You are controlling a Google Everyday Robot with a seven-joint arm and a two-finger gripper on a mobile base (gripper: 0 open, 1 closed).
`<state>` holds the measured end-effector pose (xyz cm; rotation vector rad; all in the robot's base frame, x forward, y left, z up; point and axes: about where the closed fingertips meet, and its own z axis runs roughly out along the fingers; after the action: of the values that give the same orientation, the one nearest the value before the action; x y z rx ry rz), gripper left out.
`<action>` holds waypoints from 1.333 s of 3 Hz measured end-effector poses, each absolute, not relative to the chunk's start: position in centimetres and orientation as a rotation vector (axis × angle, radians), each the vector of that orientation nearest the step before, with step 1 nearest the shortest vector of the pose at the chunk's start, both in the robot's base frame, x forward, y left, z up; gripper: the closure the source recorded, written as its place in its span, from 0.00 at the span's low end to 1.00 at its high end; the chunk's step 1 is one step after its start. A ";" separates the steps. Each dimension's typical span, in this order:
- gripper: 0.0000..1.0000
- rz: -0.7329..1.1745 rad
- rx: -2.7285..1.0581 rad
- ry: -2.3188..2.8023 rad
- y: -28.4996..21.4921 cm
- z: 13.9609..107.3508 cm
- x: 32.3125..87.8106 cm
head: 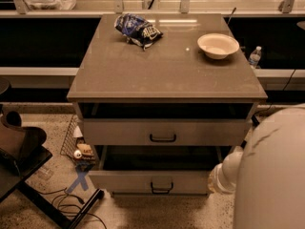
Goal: Open middle drawer
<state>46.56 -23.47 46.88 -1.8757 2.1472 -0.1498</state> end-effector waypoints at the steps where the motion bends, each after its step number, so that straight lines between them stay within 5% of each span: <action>1: 1.00 -0.217 -1.758 2.277 -25.0 51.7 41.8; 4: 1.00 -0.174 -1.850 2.081 -22.5 48.3 46.2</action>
Offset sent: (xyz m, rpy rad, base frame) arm -0.0273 -0.0114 0.0302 -0.0333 0.0027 -0.0815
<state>46.17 -22.45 48.30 -1.8495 2.0808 -0.1735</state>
